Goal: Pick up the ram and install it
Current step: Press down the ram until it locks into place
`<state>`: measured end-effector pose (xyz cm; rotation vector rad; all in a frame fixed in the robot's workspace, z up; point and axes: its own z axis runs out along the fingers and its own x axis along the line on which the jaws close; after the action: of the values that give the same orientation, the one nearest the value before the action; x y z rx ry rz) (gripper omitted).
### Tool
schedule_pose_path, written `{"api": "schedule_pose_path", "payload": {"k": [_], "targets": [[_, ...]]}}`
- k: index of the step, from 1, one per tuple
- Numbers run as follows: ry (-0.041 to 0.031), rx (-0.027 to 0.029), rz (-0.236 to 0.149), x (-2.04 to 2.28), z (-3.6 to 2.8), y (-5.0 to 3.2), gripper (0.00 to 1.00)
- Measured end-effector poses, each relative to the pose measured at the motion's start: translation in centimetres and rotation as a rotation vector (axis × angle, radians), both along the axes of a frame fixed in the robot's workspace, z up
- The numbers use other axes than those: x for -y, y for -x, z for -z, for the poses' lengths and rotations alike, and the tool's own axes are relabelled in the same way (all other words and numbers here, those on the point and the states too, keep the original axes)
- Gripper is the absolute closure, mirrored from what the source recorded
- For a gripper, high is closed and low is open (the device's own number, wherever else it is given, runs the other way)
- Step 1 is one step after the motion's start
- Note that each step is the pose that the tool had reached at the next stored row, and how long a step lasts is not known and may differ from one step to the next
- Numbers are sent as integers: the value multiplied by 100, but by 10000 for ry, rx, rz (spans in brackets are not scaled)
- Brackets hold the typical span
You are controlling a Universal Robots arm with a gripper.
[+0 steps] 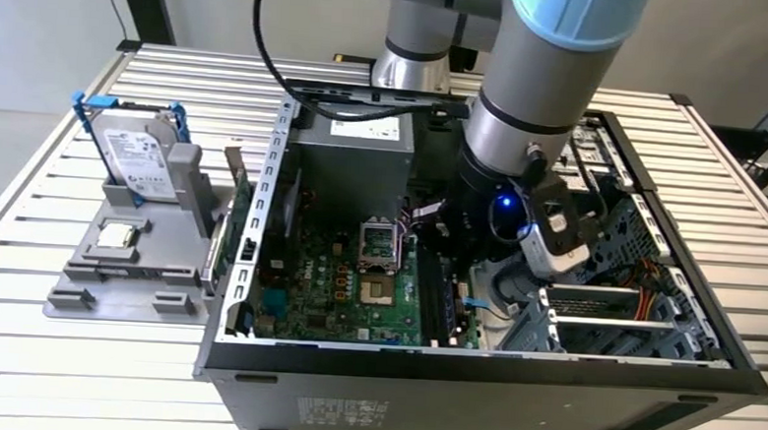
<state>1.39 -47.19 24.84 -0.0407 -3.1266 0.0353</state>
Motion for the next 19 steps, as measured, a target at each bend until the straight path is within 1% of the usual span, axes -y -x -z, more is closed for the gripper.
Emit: {"api": "schedule_pose_path", "payload": {"k": [1,5,6,19], "targets": [[5,0,-1,0,-18,0,0],[0,5,-1,0,-18,4,0],[1,5,-1,1,-18,4,100],[2,5,-1,4,-18,4,100]]}}
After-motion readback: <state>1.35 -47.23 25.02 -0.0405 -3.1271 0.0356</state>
